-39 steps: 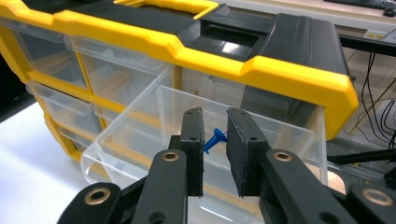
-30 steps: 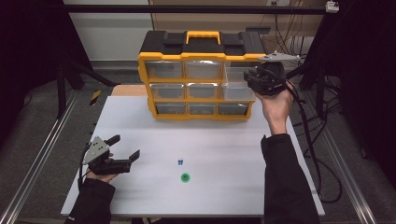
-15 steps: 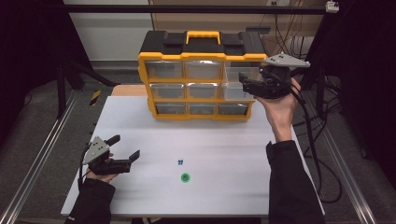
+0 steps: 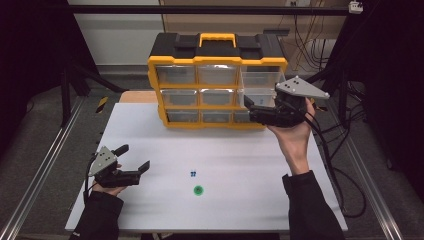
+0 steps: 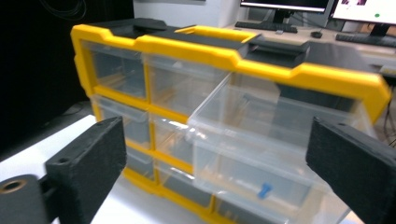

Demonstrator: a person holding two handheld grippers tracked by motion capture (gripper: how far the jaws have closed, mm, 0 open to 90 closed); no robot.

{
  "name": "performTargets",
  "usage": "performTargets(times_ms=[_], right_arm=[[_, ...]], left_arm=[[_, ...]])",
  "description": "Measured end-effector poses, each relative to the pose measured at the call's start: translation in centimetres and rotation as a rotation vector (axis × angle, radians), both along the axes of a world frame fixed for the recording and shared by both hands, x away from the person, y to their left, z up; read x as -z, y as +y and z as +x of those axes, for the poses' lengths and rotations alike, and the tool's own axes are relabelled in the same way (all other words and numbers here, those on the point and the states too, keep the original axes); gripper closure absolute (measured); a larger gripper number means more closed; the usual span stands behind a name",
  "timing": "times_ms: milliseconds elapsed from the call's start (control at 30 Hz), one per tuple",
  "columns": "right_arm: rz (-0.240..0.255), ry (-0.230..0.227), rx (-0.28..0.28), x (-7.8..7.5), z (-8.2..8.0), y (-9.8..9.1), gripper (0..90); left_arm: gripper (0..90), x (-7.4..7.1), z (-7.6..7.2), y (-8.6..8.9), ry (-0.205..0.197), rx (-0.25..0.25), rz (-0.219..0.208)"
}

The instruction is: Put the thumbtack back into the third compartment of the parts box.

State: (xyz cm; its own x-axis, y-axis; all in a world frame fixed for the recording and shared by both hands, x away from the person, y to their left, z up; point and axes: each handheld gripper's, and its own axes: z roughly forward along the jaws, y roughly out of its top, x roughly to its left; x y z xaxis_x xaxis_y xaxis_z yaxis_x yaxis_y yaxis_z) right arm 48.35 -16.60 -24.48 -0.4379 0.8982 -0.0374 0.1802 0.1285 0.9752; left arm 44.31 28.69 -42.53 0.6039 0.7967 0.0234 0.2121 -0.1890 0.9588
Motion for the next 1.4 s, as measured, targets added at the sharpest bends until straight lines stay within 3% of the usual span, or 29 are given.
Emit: performTargets(times_ms=[167,567,767,1400], right_arm=[[0.024,0.011,-0.014,1.5,-1.0,0.7,1.8],[0.02,0.041,-0.072,4.9,-2.5,2.5,1.5],[0.023,0.073,-0.096,6.6,-2.6,3.4,1.5],[-0.043,0.183,-0.159,12.3,-2.3,7.5,2.0]], left_arm=[[2.5,0.0,0.0,0.0,-0.001,0.0,0.001],[2.5,0.0,0.0,0.0,-0.002,0.0,0.002],[2.5,0.0,0.0,0.0,-0.001,0.0,0.002],[2.5,0.0,0.0,0.0,-0.001,0.0,0.001]])
